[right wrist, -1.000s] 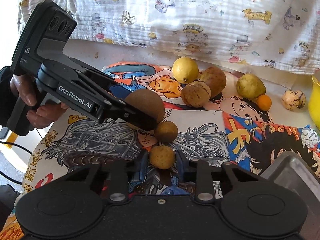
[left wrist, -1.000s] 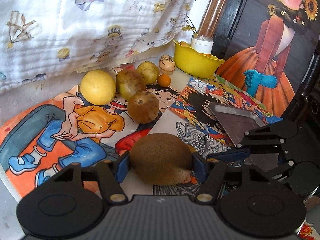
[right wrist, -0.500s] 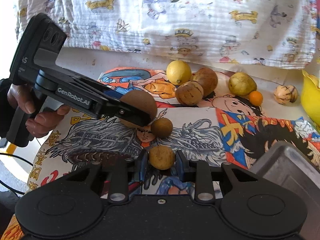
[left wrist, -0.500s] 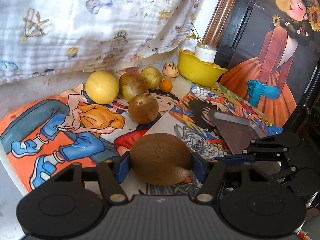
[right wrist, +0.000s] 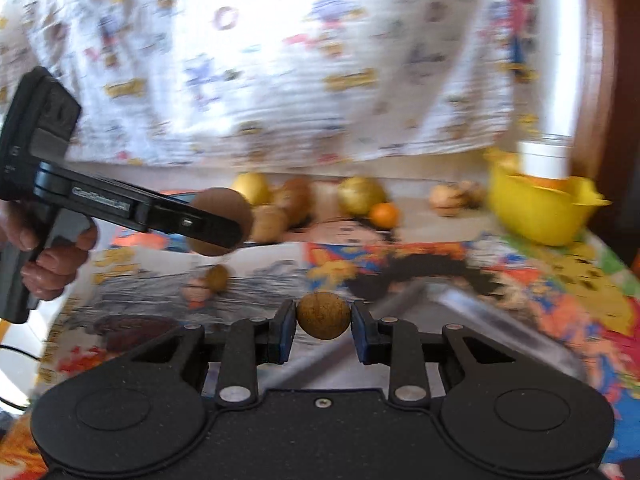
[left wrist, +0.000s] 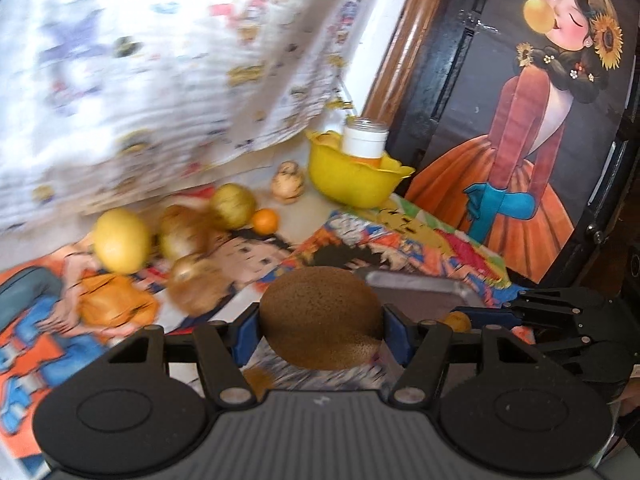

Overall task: Organize fruits
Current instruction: 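Grasp a small round brown fruit with the right tool while the left tool holds the kiwi, then lower the kiwi and small fruit onto the metal tray and open both tools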

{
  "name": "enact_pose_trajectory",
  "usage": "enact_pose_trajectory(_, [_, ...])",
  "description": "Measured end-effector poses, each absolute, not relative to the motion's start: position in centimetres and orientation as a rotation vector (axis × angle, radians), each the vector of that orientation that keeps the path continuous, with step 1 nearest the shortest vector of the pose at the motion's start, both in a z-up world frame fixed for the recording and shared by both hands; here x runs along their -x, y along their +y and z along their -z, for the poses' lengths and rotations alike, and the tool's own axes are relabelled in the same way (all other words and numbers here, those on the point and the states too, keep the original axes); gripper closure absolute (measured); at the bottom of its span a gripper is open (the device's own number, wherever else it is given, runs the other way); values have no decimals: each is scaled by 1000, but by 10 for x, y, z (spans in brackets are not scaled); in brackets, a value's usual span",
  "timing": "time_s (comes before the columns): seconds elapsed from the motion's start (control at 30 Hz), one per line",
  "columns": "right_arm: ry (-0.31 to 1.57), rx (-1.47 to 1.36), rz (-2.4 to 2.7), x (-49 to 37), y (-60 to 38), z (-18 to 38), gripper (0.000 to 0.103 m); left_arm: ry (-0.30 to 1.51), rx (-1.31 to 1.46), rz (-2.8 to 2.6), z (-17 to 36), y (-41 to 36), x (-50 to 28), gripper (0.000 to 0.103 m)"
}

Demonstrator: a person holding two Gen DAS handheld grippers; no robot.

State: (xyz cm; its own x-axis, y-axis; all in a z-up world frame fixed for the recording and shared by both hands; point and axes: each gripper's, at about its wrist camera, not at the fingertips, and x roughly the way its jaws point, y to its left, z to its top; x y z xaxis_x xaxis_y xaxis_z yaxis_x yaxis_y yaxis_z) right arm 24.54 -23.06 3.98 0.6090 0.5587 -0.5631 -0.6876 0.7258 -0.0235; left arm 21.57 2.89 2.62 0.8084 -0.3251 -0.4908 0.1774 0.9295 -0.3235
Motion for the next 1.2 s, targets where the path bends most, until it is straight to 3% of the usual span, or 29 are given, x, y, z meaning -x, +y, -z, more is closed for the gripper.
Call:
enact_pose_trajectory(0.6, [533, 304, -498, -305, -299, 0, 72, 669, 217, 346, -5, -77, -311, 36])
enact_pose_trajectory(1.2, [560, 322, -488, -314, -307, 20, 72, 773, 122, 325, 18, -109, -339, 36])
